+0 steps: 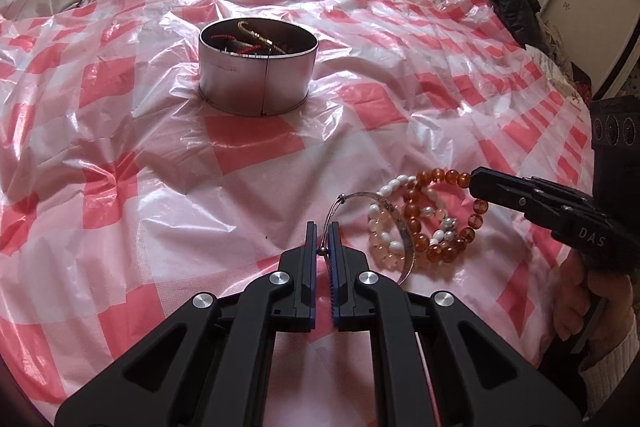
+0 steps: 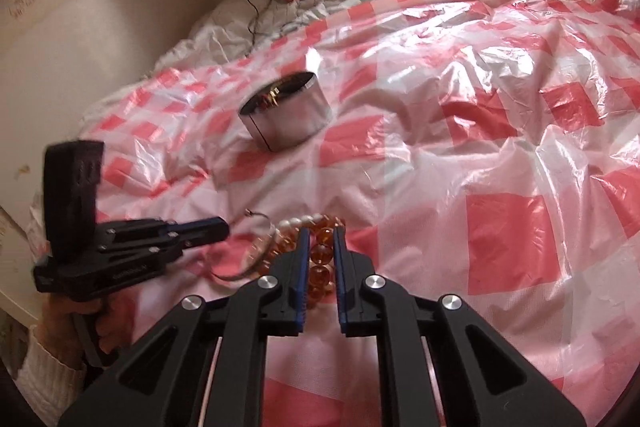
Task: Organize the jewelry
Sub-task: 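Grasp the silver bangle with the left tool while the right tool grasps the amber bracelet, then carry the bangle and amber bracelet over the silver tin and open both tools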
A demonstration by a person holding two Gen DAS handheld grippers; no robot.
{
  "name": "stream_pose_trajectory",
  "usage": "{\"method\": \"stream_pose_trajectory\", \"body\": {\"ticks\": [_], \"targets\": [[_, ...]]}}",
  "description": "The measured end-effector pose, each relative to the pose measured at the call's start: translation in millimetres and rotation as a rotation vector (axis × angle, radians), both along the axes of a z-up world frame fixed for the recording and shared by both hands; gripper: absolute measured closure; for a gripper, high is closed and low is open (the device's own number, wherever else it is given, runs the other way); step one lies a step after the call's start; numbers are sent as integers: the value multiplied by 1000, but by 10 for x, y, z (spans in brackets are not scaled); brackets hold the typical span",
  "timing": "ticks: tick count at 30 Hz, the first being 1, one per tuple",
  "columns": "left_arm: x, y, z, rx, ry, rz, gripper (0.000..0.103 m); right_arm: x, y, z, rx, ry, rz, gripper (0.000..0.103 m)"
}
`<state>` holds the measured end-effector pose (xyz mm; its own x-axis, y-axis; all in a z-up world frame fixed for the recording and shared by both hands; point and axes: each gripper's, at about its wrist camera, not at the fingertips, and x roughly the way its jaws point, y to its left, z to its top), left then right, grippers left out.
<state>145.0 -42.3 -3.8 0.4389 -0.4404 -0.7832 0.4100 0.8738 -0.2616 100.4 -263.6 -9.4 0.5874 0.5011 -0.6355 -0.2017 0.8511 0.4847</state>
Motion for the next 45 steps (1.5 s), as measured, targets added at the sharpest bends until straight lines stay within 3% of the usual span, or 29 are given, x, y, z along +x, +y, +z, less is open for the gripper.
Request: {"method": "stream_pose_trajectory", "body": {"ticks": [4,7,13,18,27,35,38,45], "targets": [[-20,57,145,-77,-33,3,98,-48,-155,145,211,-79,20,91],[-46,73,240,-113,-66,0,98,-39,-256,164,325,-90,21,91],[-57,146,483,-158,-125,5,98,97,-379,245,461,-93,21,91],[9,265,683,-197,-161,39,98,236,-401,366,502,-111,37,91],[279,220,813,-142,-201,68,98,665,-161,547,511,-143,106,91],[705,226,904,-191,-234,136,98,1110,63,714,509,-176,155,91],[776,230,842,-198,-236,150,98,1142,71,676,514,-197,149,91],[885,228,664,-211,-199,165,97,1278,-15,410,546,-134,103,91]]}}
